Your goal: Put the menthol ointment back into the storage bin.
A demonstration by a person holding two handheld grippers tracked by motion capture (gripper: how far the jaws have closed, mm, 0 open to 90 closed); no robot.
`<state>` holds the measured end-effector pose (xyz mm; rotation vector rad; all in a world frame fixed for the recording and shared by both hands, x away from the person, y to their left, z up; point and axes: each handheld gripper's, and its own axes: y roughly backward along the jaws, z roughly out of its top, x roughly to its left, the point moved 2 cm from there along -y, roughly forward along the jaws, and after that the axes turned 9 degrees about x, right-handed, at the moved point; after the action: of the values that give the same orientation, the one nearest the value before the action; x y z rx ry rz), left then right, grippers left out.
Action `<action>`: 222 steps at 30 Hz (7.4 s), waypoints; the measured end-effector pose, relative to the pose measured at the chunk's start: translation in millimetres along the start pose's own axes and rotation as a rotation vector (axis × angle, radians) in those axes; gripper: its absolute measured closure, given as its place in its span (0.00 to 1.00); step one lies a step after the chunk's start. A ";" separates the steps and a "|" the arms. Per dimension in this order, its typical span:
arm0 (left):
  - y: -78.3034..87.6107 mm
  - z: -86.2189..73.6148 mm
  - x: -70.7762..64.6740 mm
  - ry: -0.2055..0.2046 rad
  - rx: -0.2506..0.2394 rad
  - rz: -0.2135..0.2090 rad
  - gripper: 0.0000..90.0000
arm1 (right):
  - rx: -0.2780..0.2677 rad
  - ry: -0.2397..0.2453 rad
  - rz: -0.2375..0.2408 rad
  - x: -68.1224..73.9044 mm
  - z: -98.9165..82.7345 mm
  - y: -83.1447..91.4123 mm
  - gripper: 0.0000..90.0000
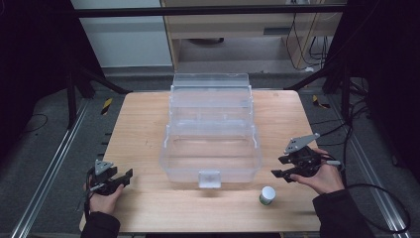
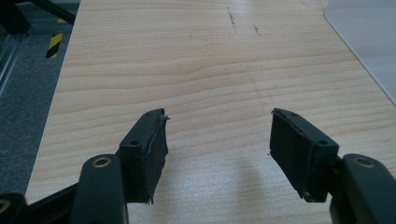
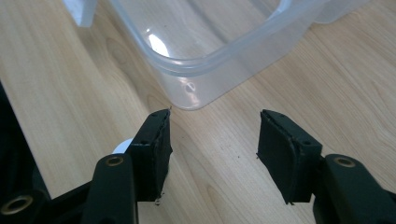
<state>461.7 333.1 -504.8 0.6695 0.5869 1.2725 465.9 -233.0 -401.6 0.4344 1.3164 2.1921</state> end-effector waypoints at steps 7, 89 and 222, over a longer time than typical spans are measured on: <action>-0.5 0.1 -1.3 -0.010 0.006 -0.005 0.40 | 0.067 0.096 0.027 8.6 9.6 -0.4 0.48; -0.4 0.5 -2.0 -0.047 0.021 0.013 0.44 | 0.461 0.354 0.104 45.8 7.1 -66.2 0.55; -2.0 0.2 -1.9 -0.063 0.036 -0.001 0.48 | 0.431 0.371 0.079 0.2 118.4 -64.5 0.56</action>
<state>462.7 331.0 -506.1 0.7367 0.5595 1.2383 546.3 -124.8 -402.9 0.2431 2.0189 2.1136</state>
